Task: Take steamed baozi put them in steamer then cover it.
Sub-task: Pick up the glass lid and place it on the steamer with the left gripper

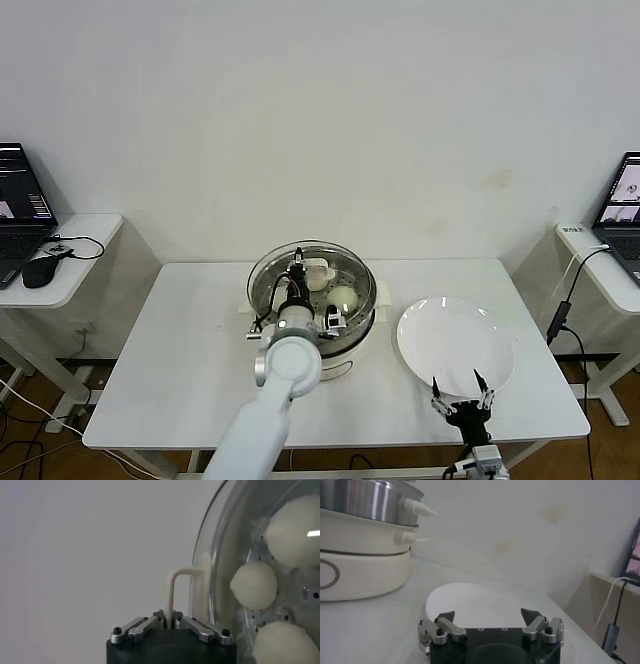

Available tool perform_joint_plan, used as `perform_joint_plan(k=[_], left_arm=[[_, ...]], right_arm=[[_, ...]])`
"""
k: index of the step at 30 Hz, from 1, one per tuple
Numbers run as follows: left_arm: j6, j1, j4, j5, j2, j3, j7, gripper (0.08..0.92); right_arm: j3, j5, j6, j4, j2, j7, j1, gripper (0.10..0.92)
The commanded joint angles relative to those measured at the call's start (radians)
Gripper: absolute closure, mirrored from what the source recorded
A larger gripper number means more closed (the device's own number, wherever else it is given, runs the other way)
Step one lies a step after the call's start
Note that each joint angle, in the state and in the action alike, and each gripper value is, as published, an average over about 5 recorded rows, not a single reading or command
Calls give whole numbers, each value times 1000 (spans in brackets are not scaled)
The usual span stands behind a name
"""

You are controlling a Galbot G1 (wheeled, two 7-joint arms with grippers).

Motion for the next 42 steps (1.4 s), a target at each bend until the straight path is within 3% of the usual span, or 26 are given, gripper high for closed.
perform_joint_plan(k=[1,34,42], left_arm=[[-5,19,6,33,-21,4,-2,850],[-21,20,64,34,-41,-13,-40,850],[-24,38,25,24,-40,-9,-48,839]], right_arm=[[-2,-2,2,-2,0,0,-1,203],[-11,-5,5,0,-3,-4,-11,203],[-13,-7,5,3,-3,-6,-14,203]])
